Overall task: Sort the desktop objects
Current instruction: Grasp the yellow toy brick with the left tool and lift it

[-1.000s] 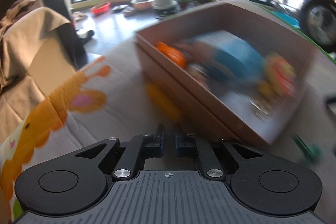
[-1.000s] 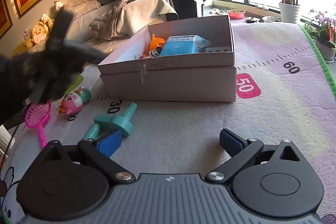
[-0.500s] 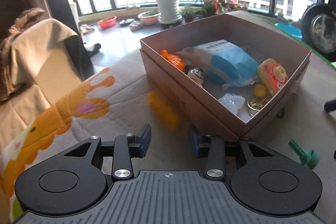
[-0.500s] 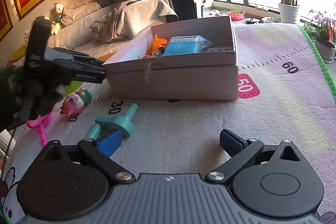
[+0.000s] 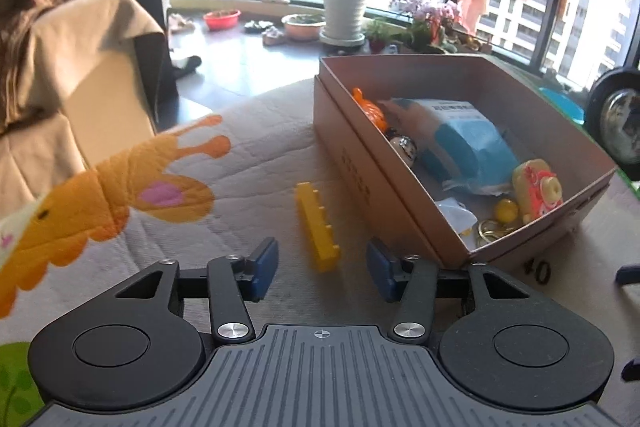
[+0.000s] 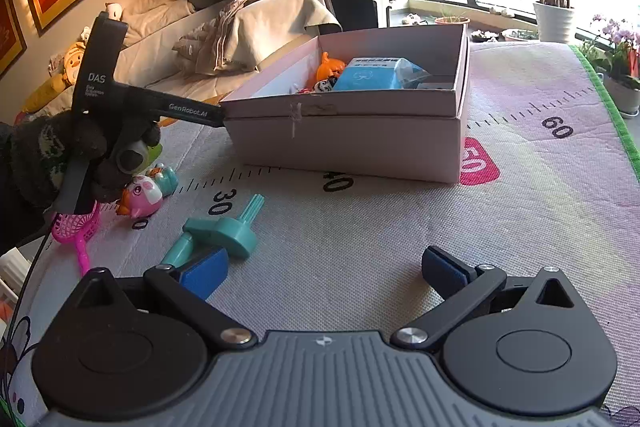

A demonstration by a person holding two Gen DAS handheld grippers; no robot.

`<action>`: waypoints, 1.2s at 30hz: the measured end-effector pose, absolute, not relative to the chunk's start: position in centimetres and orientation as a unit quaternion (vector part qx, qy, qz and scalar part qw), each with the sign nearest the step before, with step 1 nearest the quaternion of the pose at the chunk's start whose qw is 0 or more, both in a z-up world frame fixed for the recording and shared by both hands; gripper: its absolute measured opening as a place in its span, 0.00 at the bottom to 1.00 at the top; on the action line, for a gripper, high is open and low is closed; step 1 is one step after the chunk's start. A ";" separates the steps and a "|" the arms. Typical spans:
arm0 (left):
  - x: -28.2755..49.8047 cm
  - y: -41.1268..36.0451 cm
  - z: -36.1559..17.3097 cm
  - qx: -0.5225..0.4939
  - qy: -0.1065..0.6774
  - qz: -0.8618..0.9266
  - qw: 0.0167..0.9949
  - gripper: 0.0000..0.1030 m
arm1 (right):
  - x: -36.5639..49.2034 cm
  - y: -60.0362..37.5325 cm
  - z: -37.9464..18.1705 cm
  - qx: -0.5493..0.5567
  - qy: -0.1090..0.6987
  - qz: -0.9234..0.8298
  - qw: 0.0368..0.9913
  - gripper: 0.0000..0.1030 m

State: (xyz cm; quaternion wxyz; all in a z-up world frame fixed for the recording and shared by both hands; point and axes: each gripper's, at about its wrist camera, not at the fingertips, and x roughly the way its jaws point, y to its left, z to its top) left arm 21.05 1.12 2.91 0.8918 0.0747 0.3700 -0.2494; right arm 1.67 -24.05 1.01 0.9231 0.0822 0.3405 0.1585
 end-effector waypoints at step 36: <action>22.2 0.0 3.2 0.082 0.399 -0.196 0.892 0.14 | 1.3 -24.1 1.1 0.087 0.334 0.146 0.927 1.00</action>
